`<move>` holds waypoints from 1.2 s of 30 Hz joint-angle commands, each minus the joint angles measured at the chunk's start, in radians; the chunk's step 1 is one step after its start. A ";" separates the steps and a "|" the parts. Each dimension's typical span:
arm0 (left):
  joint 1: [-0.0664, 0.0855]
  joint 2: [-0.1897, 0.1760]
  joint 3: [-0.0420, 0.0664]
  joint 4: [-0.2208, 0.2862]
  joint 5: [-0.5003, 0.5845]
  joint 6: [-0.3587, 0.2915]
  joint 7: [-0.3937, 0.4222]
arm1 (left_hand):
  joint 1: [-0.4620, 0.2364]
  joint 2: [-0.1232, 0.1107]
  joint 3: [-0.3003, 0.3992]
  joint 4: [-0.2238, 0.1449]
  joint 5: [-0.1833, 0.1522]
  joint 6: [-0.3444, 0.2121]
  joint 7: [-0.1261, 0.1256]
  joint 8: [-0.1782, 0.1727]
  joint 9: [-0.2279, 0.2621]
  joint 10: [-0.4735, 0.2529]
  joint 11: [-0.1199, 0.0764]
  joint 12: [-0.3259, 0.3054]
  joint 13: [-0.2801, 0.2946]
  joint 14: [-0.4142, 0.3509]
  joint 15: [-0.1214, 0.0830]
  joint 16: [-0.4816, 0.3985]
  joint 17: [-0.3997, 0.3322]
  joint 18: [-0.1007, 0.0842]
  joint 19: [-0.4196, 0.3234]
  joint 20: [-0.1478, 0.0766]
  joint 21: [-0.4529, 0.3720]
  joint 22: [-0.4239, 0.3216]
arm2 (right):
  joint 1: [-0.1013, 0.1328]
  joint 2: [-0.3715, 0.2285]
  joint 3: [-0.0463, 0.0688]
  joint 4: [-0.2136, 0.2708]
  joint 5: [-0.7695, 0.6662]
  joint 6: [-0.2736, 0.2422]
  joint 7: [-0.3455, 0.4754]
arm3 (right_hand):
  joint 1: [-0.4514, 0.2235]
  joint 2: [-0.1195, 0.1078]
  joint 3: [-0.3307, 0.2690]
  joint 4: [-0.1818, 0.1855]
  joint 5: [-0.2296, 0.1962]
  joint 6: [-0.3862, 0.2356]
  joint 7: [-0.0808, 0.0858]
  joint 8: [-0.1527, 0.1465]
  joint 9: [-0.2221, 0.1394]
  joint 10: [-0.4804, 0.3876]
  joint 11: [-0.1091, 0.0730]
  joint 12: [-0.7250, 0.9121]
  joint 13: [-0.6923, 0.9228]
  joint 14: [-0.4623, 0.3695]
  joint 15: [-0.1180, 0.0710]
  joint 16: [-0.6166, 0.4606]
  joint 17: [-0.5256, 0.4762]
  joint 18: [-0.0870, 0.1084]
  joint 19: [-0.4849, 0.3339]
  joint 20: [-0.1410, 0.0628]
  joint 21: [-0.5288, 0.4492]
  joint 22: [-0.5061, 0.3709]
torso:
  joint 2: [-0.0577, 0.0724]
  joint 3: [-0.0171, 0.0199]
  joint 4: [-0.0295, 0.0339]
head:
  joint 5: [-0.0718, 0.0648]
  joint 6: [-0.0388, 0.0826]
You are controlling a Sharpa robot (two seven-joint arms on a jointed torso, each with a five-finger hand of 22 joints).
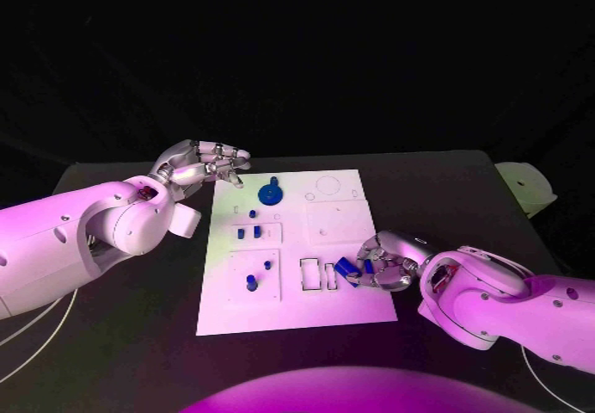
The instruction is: Assemble the parts on the task board
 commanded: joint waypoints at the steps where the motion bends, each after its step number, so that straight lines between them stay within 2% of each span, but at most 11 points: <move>1: 0.001 0.000 0.001 0.004 0.011 0.027 0.004 | -0.004 0.007 0.001 0.004 0.004 -0.007 0.002 -0.003 -0.001 -0.008 -0.002 0.002 0.001 -0.002 0.004 0.003 0.001 0.005 0.011 0.000 -0.005 -0.002 | -0.004 0.011 -0.001 -0.005 -0.029 0.030 -0.033 | -0.013 -0.004 -0.007 0.001 0.003 0.010 -0.002 -0.003 -0.001 -0.001 -0.003 0.004 0.001 0.072 -0.002 0.004 0.086 -0.013 0.104 -0.003 0.004 0.262 | 0.001 -0.0003 -0.0009 | 0.001 0.001; 7: 0.001 -0.001 0.001 0.005 0.012 0.036 0.003 | -0.004 0.007 0.001 0.004 0.004 -0.007 0.002 -0.003 -0.001 -0.008 -0.002 0.002 0.001 -0.002 0.004 0.003 0.001 0.005 0.011 0.000 -0.005 -0.002 | -0.011 0.039 -0.001 -0.015 -0.051 0.043 -0.045 | -0.024 -0.003 -0.017 0.002 0.003 0.012 -0.002 -0.004 -0.001 -0.002 -0.004 0.003 0.003 0.071 -0.002 0.003 0.084 -0.013 0.103 -0.003 0.003 0.262 | 0.001 0.0008 -0.0005 | 0.001 0.002; 11: 0.001 -0.001 0.001 0.006 0.012 0.042 0.003 | -0.003 0.007 0.001 0.005 0.004 -0.008 0.003 -0.004 -0.001 -0.008 -0.002 0.002 0.001 -0.003 0.004 0.003 0.001 0.005 0.011 0.000 -0.006 -0.003 | -0.015 0.052 -0.001 -0.023 -0.070 0.049 -0.052 | -0.024 -0.005 -0.021 0.000 0.002 0.014 -0.003 -0.004 -0.001 0.000 -0.005 0.008 0.008 0.071 -0.003 0.004 0.086 -0.013 0.104 -0.003 0.004 0.262 | 0.001 -0.0001 0.0008 | 0.001 0.000; 18: 0.001 -0.002 0.001 0.005 0.012 0.046 0.002 | -0.003 0.007 0.001 0.005 0.004 -0.008 0.003 -0.004 -0.001 -0.008 -0.002 0.002 0.001 -0.003 0.004 0.003 0.001 0.005 0.011 0.000 -0.006 -0.003 | -0.019 0.063 0.000 -0.032 -0.071 0.060 -0.054 | 0.000 -0.006 -0.026 -0.005 -0.002 0.020 -0.006 -0.003 -0.001 0.003 -0.007 0.015 0.017 0.071 -0.005 0.005 0.088 -0.014 0.104 -0.004 0.008 0.263 | 0.000 0.0000 -0.0018 | 0.003 0.002; 25: 0.001 -0.001 0.001 0.005 0.012 0.051 -0.002 | -0.003 0.008 0.002 0.005 0.004 -0.009 0.003 -0.004 -0.001 -0.009 -0.002 0.001 0.001 -0.004 0.004 0.003 0.001 0.005 0.012 0.000 -0.008 -0.004 | -0.020 0.071 0.000 -0.035 -0.060 0.061 -0.055 | 0.058 -0.010 -0.026 -0.014 0.001 0.027 -0.007 -0.005 -0.002 0.007 -0.008 0.024 0.030 0.072 -0.006 0.008 0.092 -0.014 0.105 -0.006 0.008 0.263 | 0.000 0.0001 -0.0021 | 0.001 0.005; 27: 0.001 0.000 0.001 0.004 0.012 0.052 -0.003 | -0.003 0.008 0.002 0.005 0.004 -0.009 0.003 -0.004 -0.001 -0.009 -0.002 0.001 0.001 -0.004 0.004 0.003 0.001 0.005 0.012 0.000 -0.008 -0.004 | -0.020 0.074 0.000 -0.036 -0.059 0.057 -0.056 | 0.097 -0.009 -0.014 -0.027 -0.012 0.028 -0.006 -0.008 -0.004 0.007 -0.009 0.026 0.034 0.072 -0.007 0.008 0.094 -0.014 0.105 -0.007 0.008 0.263 | -0.001 -0.0003 -0.0018 | 0.000 0.005; 28: 0.001 0.000 0.001 0.004 0.012 0.053 -0.003 | -0.003 0.008 0.002 0.005 0.004 -0.009 0.003 -0.004 -0.001 -0.009 -0.002 0.001 0.001 -0.004 0.004 0.003 0.001 0.005 0.012 0.000 -0.008 -0.004 | -0.020 0.075 0.000 -0.036 -0.058 0.054 -0.057 | 0.123 -0.008 -0.001 -0.035 -0.034 0.030 -0.007 -0.010 -0.006 0.008 -0.009 0.028 0.037 0.073 -0.007 0.009 0.096 -0.014 0.105 -0.007 0.008 0.263 | -0.001 -0.0003 -0.0013 | -0.001 0.005; 30: 0.001 0.001 0.001 0.003 0.012 0.055 -0.004 | -0.003 0.008 0.002 0.005 0.004 -0.009 0.003 -0.004 -0.001 -0.009 -0.002 0.001 0.001 -0.004 0.004 0.003 0.001 0.005 0.012 0.000 -0.008 -0.004 | -0.020 0.077 0.000 -0.036 -0.050 0.041 -0.060 | 0.144 -0.009 0.011 -0.041 -0.041 0.034 -0.007 -0.013 -0.009 0.011 -0.010 0.033 0.043 0.073 -0.007 0.010 0.097 -0.014 0.105 -0.007 0.008 0.263 | -0.001 -0.0004 0.0004 | -0.001 0.006; 33: 0.001 0.002 0.001 0.003 0.012 0.057 -0.005 | -0.003 0.008 0.002 0.005 0.004 -0.009 0.003 -0.004 -0.001 -0.009 -0.002 0.001 0.001 -0.004 0.004 0.003 0.001 0.005 0.012 0.000 -0.008 -0.004 | -0.020 0.078 0.000 -0.035 -0.028 0.011 -0.059 | 0.165 -0.007 0.029 -0.046 -0.027 0.045 -0.010 -0.013 -0.011 0.021 -0.012 0.050 0.058 0.074 -0.009 0.012 0.102 -0.014 0.105 -0.008 0.008 0.263 | -0.001 -0.0013 0.0015 | -0.003 0.006; 36: 0.001 0.003 0.001 0.002 0.012 0.058 -0.006 | -0.001 0.008 0.002 0.005 0.004 -0.010 0.003 -0.004 -0.001 -0.011 -0.001 0.001 0.001 -0.005 0.004 0.003 0.001 0.005 0.013 0.000 -0.010 -0.005 | -0.020 0.075 0.000 -0.031 -0.010 -0.048 -0.049 | 0.177 -0.013 0.067 -0.046 0.055 0.059 -0.013 -0.019 -0.018 0.028 -0.015 0.062 0.071 0.075 -0.012 0.015 0.107 -0.014 0.105 -0.011 0.008 0.263 | 0.000 -0.0009 -0.0003 | 0.000 0.006</move>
